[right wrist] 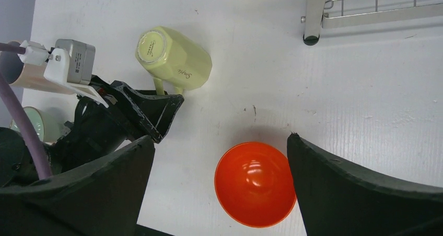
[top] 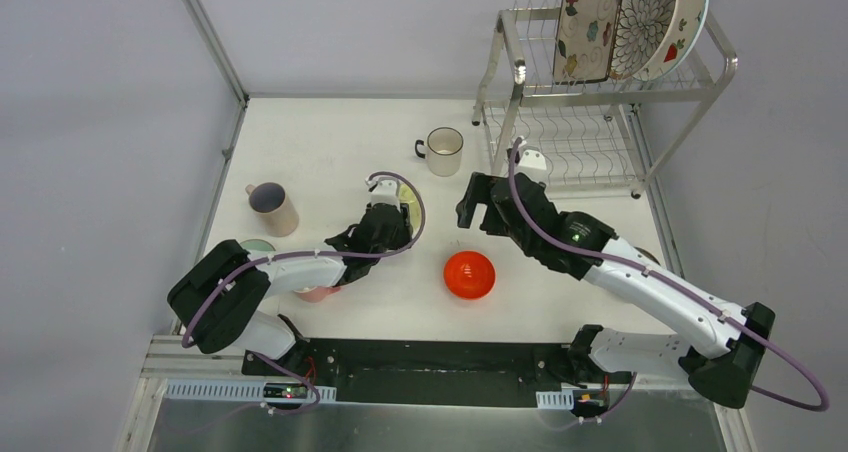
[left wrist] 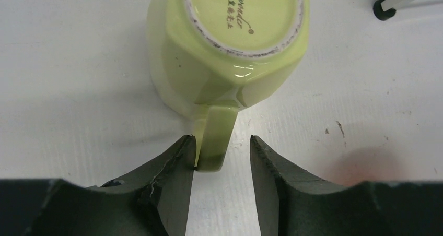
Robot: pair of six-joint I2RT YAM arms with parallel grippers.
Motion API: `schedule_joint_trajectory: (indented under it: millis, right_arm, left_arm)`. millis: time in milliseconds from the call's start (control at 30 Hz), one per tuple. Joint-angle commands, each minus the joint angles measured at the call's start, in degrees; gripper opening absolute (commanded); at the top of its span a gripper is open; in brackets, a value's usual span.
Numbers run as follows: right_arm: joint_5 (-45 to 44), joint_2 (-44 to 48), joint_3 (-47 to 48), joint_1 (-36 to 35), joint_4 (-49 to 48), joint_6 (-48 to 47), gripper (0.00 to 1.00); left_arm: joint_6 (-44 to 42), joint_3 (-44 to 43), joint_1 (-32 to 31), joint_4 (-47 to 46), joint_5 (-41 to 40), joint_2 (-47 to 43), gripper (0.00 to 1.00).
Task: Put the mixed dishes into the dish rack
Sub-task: Position the cup upside down at the center of the board.
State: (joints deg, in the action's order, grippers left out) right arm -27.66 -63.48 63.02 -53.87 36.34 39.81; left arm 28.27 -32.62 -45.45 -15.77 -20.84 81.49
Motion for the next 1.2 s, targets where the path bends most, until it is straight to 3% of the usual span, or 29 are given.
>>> schedule_joint_trajectory:
  millis: [0,200,367,467,867,1167]
  right_arm:
    - [-0.8,-0.4,0.1,0.2,-0.5,-1.0,0.99]
    - [0.5,-2.1,0.1,0.1,-1.1,-1.1,0.94]
    - [3.3,-3.8,-0.5,0.2,-4.6,0.2,0.91]
    - [4.7,-5.9,0.1,-0.1,-6.8,0.8,0.89]
    - [6.8,-18.6,2.6,-3.1,-18.1,-0.6,0.73]
    - [4.0,-30.7,7.3,-5.2,-20.6,-2.6,0.66]
  left_arm:
    - [2.7,-1.3,-0.7,-1.6,6.5,-1.7,0.46]
    - [-1.0,-2.5,-0.6,1.3,11.3,-8.4,0.56]
    - [-9.6,-6.2,0.0,10.6,6.5,-20.5,0.75]
    - [-16.7,-6.9,0.3,13.1,4.1,-29.0,0.81]
    - [-35.5,-9.7,0.3,23.0,-6.8,-51.0,0.99]
    - [-43.2,-5.3,0.3,26.6,-13.5,-60.4,0.99]
